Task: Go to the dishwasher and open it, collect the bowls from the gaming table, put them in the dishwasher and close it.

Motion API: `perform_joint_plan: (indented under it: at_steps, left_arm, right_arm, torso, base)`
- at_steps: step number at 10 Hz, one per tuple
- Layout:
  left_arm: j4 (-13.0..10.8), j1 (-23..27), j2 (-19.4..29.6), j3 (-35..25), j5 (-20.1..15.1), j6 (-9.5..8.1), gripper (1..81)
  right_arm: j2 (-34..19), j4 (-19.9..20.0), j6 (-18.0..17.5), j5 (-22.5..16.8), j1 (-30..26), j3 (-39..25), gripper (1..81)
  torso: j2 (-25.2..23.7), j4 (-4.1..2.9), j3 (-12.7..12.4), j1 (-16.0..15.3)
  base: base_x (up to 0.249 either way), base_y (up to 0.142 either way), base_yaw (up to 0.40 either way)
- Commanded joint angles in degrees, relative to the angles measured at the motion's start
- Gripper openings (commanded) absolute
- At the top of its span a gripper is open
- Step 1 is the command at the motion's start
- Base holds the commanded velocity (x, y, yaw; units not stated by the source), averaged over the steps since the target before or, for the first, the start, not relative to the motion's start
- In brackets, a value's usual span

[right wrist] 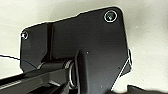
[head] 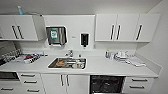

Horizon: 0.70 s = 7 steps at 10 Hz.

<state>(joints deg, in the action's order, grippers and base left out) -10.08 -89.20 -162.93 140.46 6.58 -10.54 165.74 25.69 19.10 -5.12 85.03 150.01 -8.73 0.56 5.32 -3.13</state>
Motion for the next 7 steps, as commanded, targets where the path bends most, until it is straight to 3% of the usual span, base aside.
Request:
perform_joint_plan:
  at_steps: [1,4,5,7]
  left_arm:
    - [-0.4,2.5,0.2,-0.4,-3.3,0.09,81.1]
    - [-0.5,2.5,0.1,-0.4,-3.2,0.17,81.1]
    - [-0.5,2.5,0.1,-0.4,-3.2,0.17,81.1]
    - [-0.6,2.5,0.1,-0.4,-3.3,0.17,81.1]
  right_arm:
    - [-0.6,-0.5,0.2,-3.8,-3.6,-0.1,81.1]
    - [0.4,-0.7,0.1,-3.6,-3.4,0.7,81.1]
    - [0.4,-0.6,0.1,-3.6,-3.4,1.2,81.1]
    - [0.8,-0.6,0.1,-3.5,-3.1,1.2,81.1]
  torso:
    - [5.7,0.00,0.0,3.1]
    - [8.7,0.00,0.0,3.1]
    - [6.1,0.00,0.0,2.2]
    - [7.6,0.00,0.1,2.3]
  base:
    - [0.000,0.000,0.000]
    - [0.000,0.000,0.000]
    - [0.000,0.000,0.000]
    - [0.000,0.000,0.000]
